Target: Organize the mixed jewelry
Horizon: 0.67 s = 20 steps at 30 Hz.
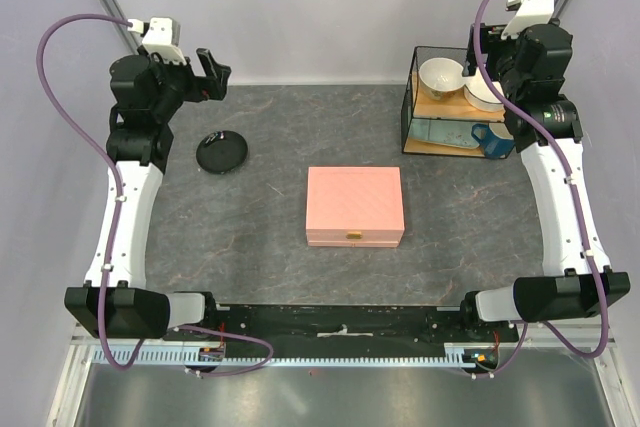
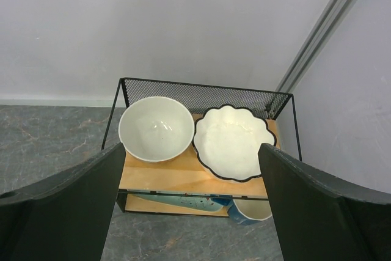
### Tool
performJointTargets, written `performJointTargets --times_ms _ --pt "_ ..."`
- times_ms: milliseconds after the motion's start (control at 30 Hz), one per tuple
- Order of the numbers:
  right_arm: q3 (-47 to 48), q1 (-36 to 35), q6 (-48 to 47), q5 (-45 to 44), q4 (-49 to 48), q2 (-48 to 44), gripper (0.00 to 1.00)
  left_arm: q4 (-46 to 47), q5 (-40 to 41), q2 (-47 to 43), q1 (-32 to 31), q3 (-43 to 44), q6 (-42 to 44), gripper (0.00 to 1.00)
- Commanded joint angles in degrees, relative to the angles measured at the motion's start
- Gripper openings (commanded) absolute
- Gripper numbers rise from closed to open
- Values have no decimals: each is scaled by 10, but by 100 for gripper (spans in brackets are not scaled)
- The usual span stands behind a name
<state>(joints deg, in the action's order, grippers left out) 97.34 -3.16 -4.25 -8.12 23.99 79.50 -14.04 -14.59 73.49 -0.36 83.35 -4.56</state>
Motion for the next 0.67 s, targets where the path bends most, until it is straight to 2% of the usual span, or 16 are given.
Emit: performJointTargets --times_ms 0,100,633 --pt "25 -1 3 -14 -10 1 98 17 -25 5 3 30 -3 99" --pt "27 -2 2 -14 -10 2 98 16 -30 7 23 34 -3 99" --pt "28 0 -1 -10 -7 7 98 12 -47 14 36 37 -5 99"
